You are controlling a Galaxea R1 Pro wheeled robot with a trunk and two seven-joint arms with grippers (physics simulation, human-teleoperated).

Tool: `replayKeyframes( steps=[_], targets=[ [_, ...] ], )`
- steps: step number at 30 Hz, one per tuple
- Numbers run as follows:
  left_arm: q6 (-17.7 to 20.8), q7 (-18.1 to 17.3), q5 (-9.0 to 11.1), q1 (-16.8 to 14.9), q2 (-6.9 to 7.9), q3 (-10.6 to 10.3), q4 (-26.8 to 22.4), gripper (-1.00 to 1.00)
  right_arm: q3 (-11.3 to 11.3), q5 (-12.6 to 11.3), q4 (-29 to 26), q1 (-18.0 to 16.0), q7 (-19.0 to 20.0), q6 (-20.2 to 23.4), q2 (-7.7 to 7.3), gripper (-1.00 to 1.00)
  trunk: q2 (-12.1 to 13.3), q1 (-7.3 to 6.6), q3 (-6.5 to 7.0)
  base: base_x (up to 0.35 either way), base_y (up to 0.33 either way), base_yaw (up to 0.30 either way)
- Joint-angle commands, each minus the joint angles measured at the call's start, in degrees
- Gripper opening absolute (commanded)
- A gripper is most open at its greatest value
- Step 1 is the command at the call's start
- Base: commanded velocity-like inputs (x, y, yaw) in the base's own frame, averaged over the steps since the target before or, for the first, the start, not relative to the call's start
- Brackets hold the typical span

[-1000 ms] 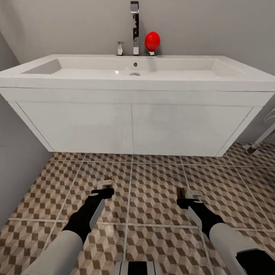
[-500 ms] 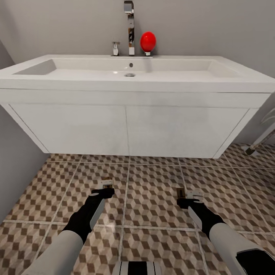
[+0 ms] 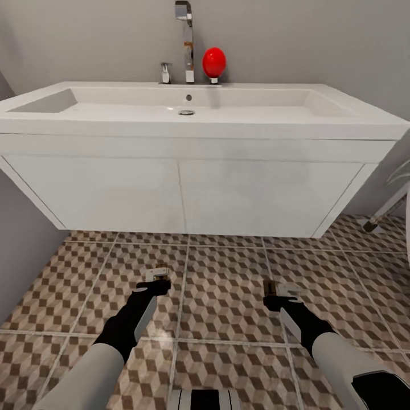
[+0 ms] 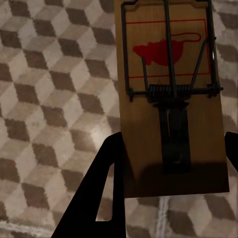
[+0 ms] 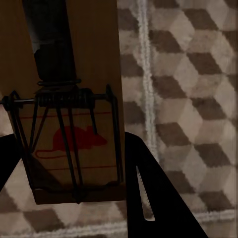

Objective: Take the four mousetraps from the cabinet in the bathroom and place them on the bathroom floor. Make sure all four end up on the same floor surface, and ensure that at least two of them are either under or directly next to the same bathroom sink.

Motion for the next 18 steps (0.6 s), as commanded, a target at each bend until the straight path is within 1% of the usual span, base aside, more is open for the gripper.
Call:
replayKeyframes(
  steps=[1, 4, 6, 15, 18],
  targets=[
    [0.21, 0.65, 0.54, -0.02, 0.02, -0.23, -0.12, -1.00, 0.49, -0.75, -0.14, 0.00, -0.43, 0.30, -0.06, -1.00, -0.02, -0.01, -0.04, 0.010, -0.025, 0.000],
    [0.26, 0.71, 0.61, -0.01, -0.04, -0.23, -0.10, -1.00, 0.49, -0.75, -0.14, 0.00, -0.43, 0.30, -0.06, -1.00, -0.02, -0.01, -0.04, 0.007, -0.011, 0.000],
    [0.44, 0.83, 0.70, -0.01, -0.02, -0.23, 0.00, -1.00, 0.52, -0.70, -0.14, 0.00, -0.43, 0.31, -0.06, -1.00, -0.02, -0.01, -0.04, 0.163, -0.003, 0.000],
    [0.59, 0.90, 0.89, 0.07, 0.00, -0.24, 2.23, -1.00, 0.75, -0.57, -0.14, 0.00, -0.49, 0.30, 0.03, -1.00, -0.02, -0.01, -0.04, 0.301, 0.000, 0.000],
    [0.59, 0.98, 0.95, 0.07, 0.02, -0.29, 4.65, -1.00, 0.75, -0.57, -0.14, 0.00, -0.51, 0.30, 0.03, -1.00, -0.02, -0.01, -0.04, 0.250, 0.000, 0.000]
  ],
)
